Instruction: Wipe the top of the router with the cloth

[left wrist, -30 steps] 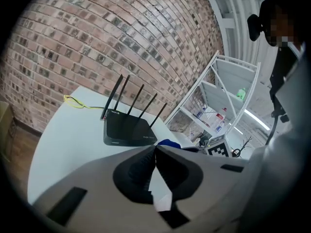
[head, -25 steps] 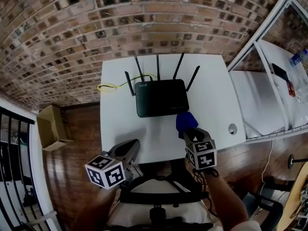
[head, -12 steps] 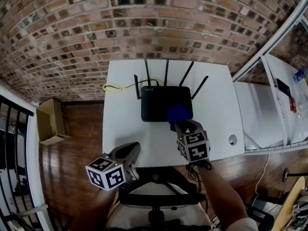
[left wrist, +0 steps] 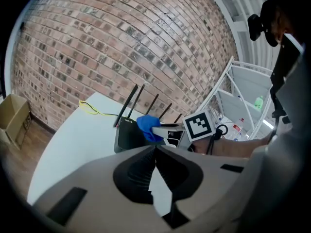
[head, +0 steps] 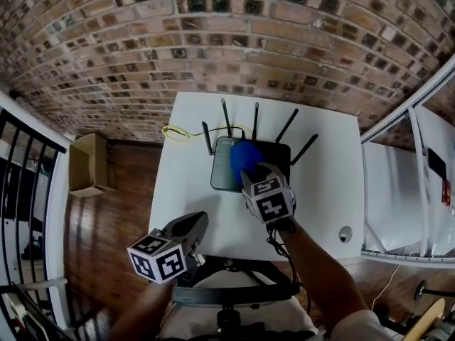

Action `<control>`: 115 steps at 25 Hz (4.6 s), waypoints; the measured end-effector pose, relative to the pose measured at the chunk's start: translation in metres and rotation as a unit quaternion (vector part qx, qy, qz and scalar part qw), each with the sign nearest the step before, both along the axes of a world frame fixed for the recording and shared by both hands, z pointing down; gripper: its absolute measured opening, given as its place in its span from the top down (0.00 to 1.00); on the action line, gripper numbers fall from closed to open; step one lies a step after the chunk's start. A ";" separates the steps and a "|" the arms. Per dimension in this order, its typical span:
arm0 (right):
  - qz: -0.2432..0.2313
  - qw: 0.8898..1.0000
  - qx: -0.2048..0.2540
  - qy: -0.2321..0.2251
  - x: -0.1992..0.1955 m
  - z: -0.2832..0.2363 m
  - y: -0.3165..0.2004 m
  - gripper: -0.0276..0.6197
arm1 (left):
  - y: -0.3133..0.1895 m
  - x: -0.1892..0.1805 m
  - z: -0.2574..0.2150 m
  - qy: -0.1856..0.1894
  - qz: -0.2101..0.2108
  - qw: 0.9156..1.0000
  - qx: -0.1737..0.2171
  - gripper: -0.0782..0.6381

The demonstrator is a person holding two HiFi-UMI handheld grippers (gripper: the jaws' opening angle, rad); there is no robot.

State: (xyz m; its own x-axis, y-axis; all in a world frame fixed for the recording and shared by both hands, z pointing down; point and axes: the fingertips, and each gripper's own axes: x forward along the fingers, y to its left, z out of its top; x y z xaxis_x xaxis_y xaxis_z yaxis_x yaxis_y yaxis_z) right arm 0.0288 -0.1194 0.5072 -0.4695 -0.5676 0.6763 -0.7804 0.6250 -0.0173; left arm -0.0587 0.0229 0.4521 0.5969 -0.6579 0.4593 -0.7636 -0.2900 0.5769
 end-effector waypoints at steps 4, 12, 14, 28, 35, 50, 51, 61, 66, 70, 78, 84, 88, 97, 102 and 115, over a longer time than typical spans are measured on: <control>-0.026 1.000 -0.010 -0.008 -0.011 0.009 -0.021 0.76 | -0.009 0.011 0.001 -0.007 -0.026 1.000 -0.005 0.85; -0.032 0.999 -0.031 -0.016 -0.040 0.022 -0.036 0.76 | -0.006 0.002 -0.002 -0.014 -0.036 0.999 -0.010 0.85; -0.026 0.999 -0.028 -0.015 -0.049 0.019 -0.042 0.76 | -0.010 -0.005 -0.001 -0.014 -0.028 0.999 -0.011 0.85; 0.050 0.997 -0.047 0.038 -0.051 0.040 -0.056 0.76 | -0.025 -0.047 0.002 -0.001 0.037 0.999 -0.013 0.85; 0.114 0.989 -0.070 0.065 0.012 0.058 -0.056 0.76 | -0.038 -0.035 0.001 0.014 0.065 0.998 -0.012 0.85; 0.232 0.967 -0.079 0.072 0.109 0.058 -0.050 0.76 | -0.050 -0.003 -0.004 0.014 0.097 0.995 -0.005 0.85; 0.236 0.966 -0.078 0.075 0.112 0.058 -0.049 0.76 | -0.050 -0.002 -0.003 0.014 0.097 0.995 -0.006 0.85; 0.257 0.964 -0.040 0.063 0.118 0.035 -0.046 0.76 | -0.048 -0.006 -0.003 0.009 0.091 0.996 -0.008 0.85; 0.214 0.976 -0.015 0.027 0.082 0.012 -0.044 0.76 | -0.046 -0.009 -0.003 0.009 0.089 0.996 -0.008 0.85; 0.162 0.987 -0.012 0.009 0.039 0.004 -0.037 0.76 | -0.046 -0.009 -0.005 0.011 0.089 0.996 -0.007 0.85; 0.049 0.998 -0.028 -0.023 -0.057 0.000 -0.003 0.76 | -0.040 -0.013 -0.003 0.013 0.083 0.996 -0.012 0.85; 0.015 0.997 -0.060 -0.034 -0.089 0.018 0.022 0.76 | -0.038 -0.018 0.002 0.010 0.075 0.997 -0.014 0.85; 0.018 0.996 -0.085 -0.021 -0.088 0.039 0.032 0.76 | -0.038 -0.020 0.003 0.010 0.070 0.997 -0.013 0.85; 0.036 0.995 -0.098 -0.012 -0.079 0.053 0.035 0.76 | -0.037 -0.020 0.004 0.010 0.076 0.997 -0.016 0.85; 0.047 0.995 -0.092 -0.009 -0.066 0.055 0.033 0.76 | -0.037 -0.017 0.004 0.008 0.079 0.997 -0.015 0.85; 0.087 0.993 -0.079 -0.013 -0.031 0.056 0.032 0.76 | -0.042 -0.005 0.006 0.011 0.094 0.995 -0.018 0.85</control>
